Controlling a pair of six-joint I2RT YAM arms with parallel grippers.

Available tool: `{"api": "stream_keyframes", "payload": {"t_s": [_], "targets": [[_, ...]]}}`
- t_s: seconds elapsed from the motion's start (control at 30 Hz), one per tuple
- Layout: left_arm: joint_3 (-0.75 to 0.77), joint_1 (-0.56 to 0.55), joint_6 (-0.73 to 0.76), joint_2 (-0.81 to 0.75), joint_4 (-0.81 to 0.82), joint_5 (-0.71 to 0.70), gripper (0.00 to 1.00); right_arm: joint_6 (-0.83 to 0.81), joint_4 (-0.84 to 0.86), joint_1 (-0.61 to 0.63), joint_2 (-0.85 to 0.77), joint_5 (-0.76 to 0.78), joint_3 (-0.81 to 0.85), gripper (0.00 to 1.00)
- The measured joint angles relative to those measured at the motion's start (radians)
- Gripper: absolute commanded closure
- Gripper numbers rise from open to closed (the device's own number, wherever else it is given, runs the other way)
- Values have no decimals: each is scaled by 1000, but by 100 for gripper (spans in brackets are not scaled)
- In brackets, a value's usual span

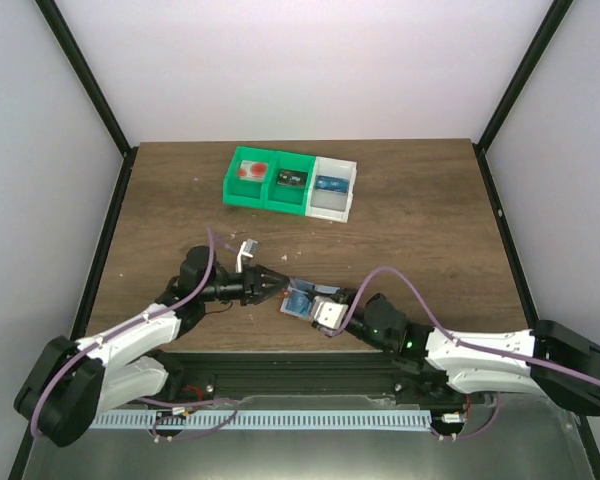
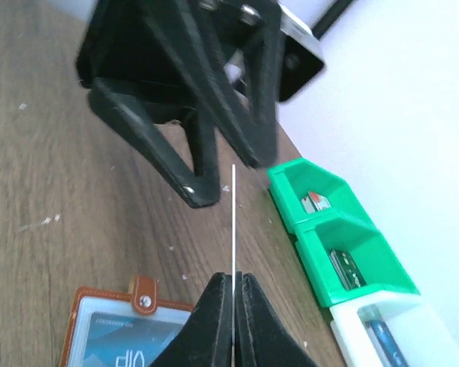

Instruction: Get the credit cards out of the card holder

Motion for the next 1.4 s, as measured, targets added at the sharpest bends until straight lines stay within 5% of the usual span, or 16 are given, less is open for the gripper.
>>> {"api": "stream_keyframes", "payload": {"t_s": [0.27, 0.47, 0.7, 0.9, 1.03, 1.27, 1.4], "targets": [[2, 2, 151, -193, -40, -114, 29, 627, -265, 4, -110, 161, 173, 100], [-27, 2, 198, -239, 21, -129, 27, 1192, -306, 3, -241, 180, 163, 99], [-97, 2, 169, -221, 134, -99, 34, 1575, -253, 2, -309, 150, 78, 99], [-97, 1, 142, -163, 220, -66, 48, 1746, -160, 2, -277, 94, 42, 99], [-97, -9, 116, -121, 272, -40, 98, 1797, -130, 2, -242, 54, 39, 99], [-99, -13, 80, -88, 369, 33, 100, 1741, -213, -12, -294, -46, 43, 62], [-93, -13, 93, -95, 359, 111, 100, 1638, -437, -21, -409, -129, 132, 58]]}}
